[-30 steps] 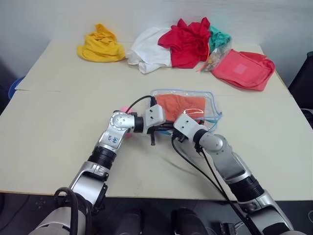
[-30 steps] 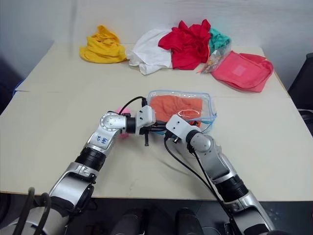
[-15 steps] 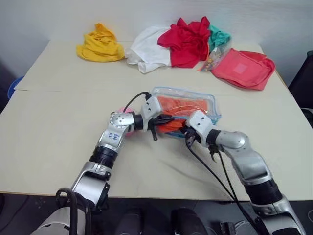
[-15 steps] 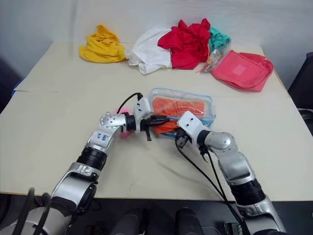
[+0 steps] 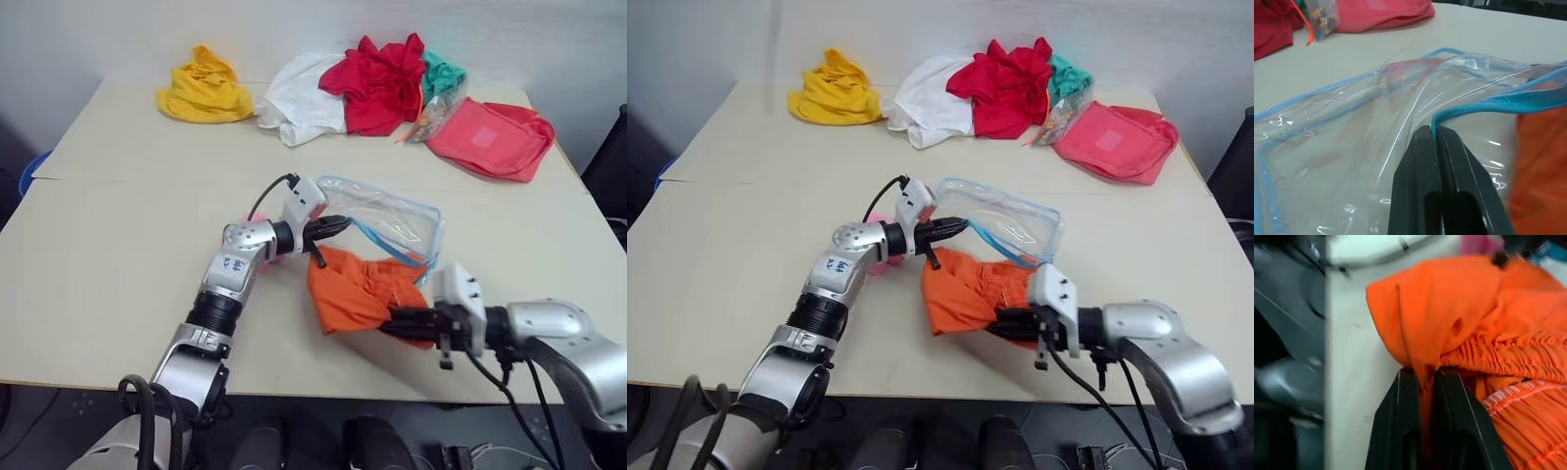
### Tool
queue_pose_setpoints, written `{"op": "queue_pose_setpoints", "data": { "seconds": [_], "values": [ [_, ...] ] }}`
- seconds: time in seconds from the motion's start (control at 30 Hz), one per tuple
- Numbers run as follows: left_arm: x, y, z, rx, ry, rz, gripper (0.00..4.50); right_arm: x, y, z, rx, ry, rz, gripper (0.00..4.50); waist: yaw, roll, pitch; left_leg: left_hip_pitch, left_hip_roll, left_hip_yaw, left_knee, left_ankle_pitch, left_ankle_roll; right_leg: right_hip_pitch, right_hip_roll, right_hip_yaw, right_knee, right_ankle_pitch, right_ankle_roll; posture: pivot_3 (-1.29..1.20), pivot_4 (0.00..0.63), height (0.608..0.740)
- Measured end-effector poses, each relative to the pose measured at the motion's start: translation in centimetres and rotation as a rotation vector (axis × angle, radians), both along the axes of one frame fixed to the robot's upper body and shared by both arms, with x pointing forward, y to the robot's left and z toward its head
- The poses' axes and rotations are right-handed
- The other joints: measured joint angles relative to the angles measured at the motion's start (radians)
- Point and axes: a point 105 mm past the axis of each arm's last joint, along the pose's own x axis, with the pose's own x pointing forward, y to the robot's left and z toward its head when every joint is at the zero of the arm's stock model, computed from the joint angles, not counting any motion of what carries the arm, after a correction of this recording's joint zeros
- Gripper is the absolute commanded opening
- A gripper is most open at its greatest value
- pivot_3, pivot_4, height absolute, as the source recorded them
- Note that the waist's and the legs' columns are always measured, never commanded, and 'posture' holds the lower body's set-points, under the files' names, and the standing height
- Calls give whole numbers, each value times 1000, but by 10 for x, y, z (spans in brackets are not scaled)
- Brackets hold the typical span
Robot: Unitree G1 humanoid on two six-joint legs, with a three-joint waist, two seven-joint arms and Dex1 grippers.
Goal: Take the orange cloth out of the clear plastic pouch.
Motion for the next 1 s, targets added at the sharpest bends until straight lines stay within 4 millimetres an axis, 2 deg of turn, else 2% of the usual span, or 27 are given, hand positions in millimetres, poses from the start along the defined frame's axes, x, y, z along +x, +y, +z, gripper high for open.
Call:
{"op": "queue_pose_setpoints", "data": {
  "seconds": [0.1,0.2,0.33,0.43,0.53,0.6,0.67,0.7,0.77,0.83,0.87,1.0],
  "values": [
    [0,5,0,13,-8,6,0,-16,-5,17,89,49,-11,67,5,0,0,0,0,0,0,0,0,1,0,0,0,0,0,0,150,740],
    [0,21,-6,50,-4,14,0,-18,-30,48,166,25,-125,67,7,0,0,1,0,0,0,0,0,2,-1,0,-1,0,0,0,150,740],
    [-4,36,-14,96,-3,-2,0,-6,-90,91,87,-136,-374,67,21,0,0,2,0,1,0,-1,1,3,0,0,-2,0,0,0,150,740],
    [-9,42,-18,115,-11,-31,0,5,-132,115,1,-284,-536,67,22,0,0,2,-1,2,0,-1,2,3,0,2,-2,0,0,0,150,740],
    [-16,42,-22,129,-24,-89,0,15,-160,123,-178,-486,-610,67,22,-1,0,2,0,3,-1,-1,2,3,0,2,-3,0,0,0,150,740],
    [-21,39,-23,137,-37,-128,0,23,-172,106,-272,-548,-609,67,20,-2,0,2,0,3,-1,-1,2,3,0,2,-3,0,0,0,150,740],
    [-24,37,-22,138,-53,-148,0,33,-179,68,-374,-534,-578,67,19,-2,0,2,0,4,0,-1,2,3,0,3,-2,0,0,0,150,740],
    [-24,36,-22,138,-59,-154,0,38,-182,41,-413,-503,-560,67,19,-2,0,2,0,4,0,-1,2,2,0,3,-2,0,0,0,150,740],
    [-25,36,-21,139,-66,-162,0,42,-183,2,-435,-440,-530,67,18,-2,0,2,0,6,-1,-1,2,1,0,2,-1,0,0,0,150,740],
    [-27,37,-20,147,-82,-172,438,46,-186,-25,-442,-401,-529,781,17,-1,0,3,0,7,0,-1,2,0,0,0,0,0,0,0,150,740],
    [-28,38,-21,160,-91,-180,612,48,-188,-30,-436,-402,-542,1007,17,-1,0,3,0,8,0,-1,2,0,0,0,0,0,0,0,150,740],
    [-35,41,-19,162,-96,-217,1763,43,-191,-30,-392,-386,-547,2312,17,-1,0,4,1,8,-1,-1,2,1,0,1,0,0,0,0,150,740]
  ]
}}
